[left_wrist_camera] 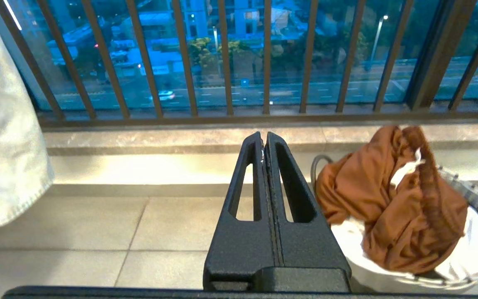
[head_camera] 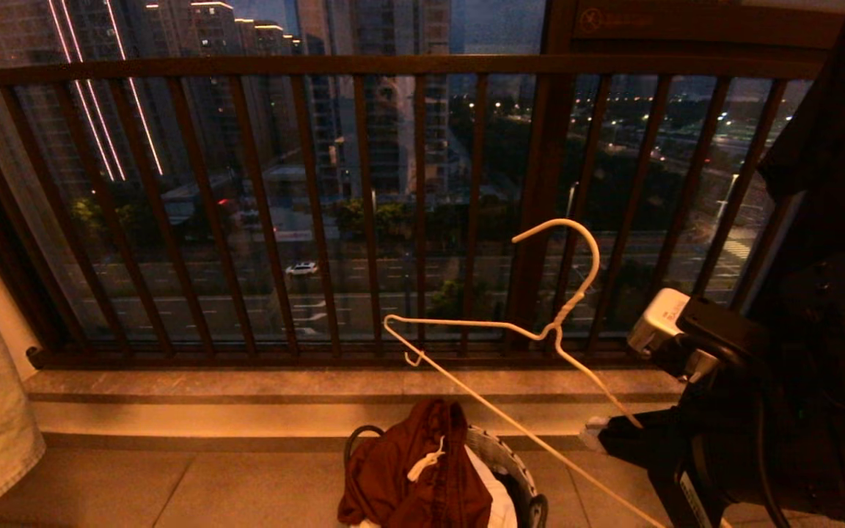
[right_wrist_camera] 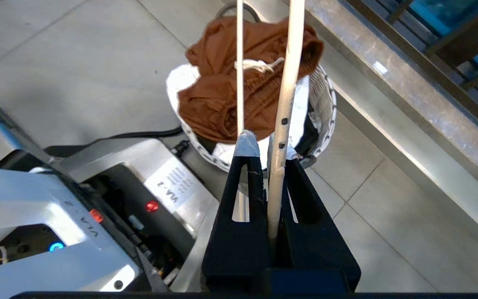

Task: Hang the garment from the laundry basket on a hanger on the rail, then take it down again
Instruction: Pick up clothes from the basket

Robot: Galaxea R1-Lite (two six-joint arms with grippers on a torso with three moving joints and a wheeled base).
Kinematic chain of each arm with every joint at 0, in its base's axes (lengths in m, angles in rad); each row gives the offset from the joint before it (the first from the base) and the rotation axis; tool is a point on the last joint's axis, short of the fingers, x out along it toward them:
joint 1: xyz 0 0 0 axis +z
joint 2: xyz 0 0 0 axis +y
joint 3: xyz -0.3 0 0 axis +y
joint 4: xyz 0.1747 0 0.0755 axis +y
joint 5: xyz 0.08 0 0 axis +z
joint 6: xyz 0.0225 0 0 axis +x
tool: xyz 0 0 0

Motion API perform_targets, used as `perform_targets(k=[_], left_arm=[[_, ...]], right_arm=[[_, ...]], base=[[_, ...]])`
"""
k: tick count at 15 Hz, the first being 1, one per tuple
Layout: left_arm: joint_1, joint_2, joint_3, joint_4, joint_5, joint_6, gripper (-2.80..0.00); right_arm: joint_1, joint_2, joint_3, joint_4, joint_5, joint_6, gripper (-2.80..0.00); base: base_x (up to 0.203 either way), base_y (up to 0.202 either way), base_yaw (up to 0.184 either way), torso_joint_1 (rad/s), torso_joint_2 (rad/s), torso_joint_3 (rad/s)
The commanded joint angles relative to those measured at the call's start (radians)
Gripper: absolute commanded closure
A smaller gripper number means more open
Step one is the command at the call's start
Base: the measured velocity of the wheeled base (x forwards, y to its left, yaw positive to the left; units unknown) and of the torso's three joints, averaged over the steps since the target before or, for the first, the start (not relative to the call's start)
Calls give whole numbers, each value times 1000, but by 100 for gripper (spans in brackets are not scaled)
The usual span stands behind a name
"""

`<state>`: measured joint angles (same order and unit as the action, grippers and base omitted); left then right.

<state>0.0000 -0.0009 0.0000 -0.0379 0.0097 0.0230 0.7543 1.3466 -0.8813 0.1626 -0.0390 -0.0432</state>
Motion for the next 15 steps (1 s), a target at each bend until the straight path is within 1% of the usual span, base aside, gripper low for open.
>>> perform_targets(k=[1, 7, 10, 15], left_arm=[[0, 1, 11, 0, 0, 0, 0], [0, 1, 11, 0, 1, 0, 0], [0, 1, 11, 0, 1, 0, 0], [0, 1, 11, 0, 1, 0, 0]], right_arm=[[0, -10, -1, 0, -2, -3, 0], [0, -18, -2, 0, -7, -15, 0], [0, -20, -7, -1, -8, -14, 0], [0, -26, -4, -31, -9, -14, 0]], base=[[0, 0, 0, -110, 445, 336], [0, 0, 0, -69, 423, 354], [0, 0, 0, -9, 112, 94], [0, 0, 0, 0, 7, 4]])
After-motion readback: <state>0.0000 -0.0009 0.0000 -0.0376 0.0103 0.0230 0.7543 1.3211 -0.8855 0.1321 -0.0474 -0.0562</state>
